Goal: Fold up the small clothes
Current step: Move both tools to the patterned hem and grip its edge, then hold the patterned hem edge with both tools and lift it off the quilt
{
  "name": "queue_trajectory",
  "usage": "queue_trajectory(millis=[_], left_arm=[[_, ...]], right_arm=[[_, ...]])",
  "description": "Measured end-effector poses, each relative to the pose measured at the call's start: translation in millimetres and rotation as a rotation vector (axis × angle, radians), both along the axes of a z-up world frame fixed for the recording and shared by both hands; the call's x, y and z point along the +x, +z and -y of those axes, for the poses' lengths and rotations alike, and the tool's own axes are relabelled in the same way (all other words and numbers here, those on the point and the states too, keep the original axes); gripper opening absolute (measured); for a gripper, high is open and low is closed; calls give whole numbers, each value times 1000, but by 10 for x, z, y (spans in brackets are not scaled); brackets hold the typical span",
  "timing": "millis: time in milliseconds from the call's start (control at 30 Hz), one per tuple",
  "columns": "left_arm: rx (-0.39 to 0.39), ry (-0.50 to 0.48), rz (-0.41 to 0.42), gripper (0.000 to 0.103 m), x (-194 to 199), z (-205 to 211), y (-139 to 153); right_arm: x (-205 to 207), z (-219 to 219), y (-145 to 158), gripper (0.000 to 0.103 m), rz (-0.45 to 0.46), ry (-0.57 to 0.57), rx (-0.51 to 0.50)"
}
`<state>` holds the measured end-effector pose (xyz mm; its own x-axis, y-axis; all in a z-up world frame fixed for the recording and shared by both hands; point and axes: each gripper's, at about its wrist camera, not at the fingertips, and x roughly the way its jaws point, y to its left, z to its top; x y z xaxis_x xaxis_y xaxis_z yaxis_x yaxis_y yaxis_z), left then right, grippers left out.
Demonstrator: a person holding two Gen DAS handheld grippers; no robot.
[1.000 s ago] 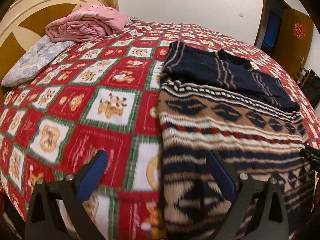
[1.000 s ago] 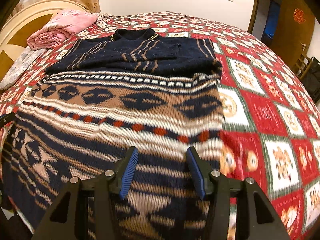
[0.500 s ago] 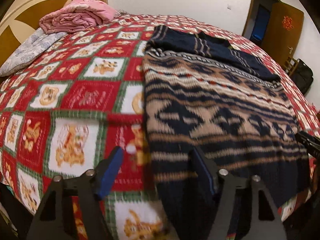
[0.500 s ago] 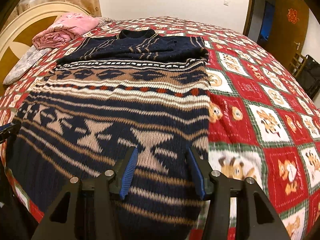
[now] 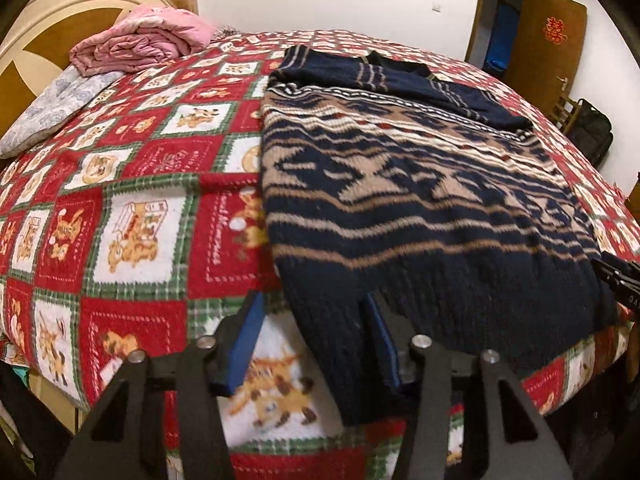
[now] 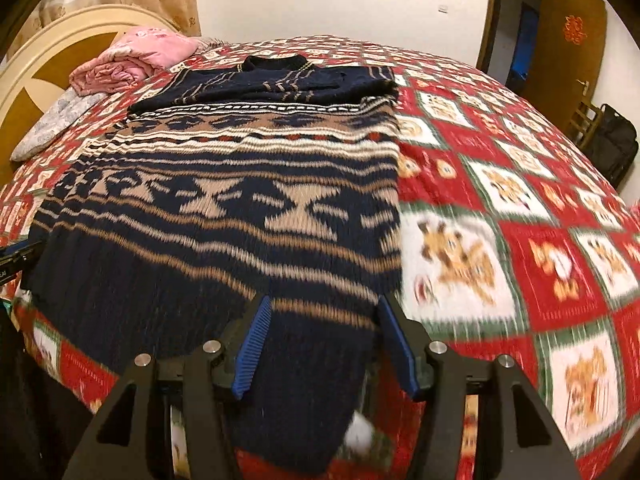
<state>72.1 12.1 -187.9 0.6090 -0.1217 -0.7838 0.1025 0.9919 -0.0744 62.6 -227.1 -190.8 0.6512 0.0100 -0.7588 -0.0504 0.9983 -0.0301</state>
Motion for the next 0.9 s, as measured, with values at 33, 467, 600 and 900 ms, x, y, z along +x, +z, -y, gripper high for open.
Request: queue_trajectory(millis=[33, 467, 600, 900], left_arm=[[-1, -3, 1, 48, -32, 14, -1], [-13, -10, 21, 43, -192, 61, 73], [4, 16, 16, 46, -176, 22, 65], [-48, 20, -40, 58, -139, -35, -38]], right_arm=[[-48, 15, 0, 57, -4, -8, 2], [-393, 252, 1, 55, -56, -30, 142], [-407, 213, -13, 52, -55, -11, 155], [-406, 224, -42, 49, -41, -24, 163]])
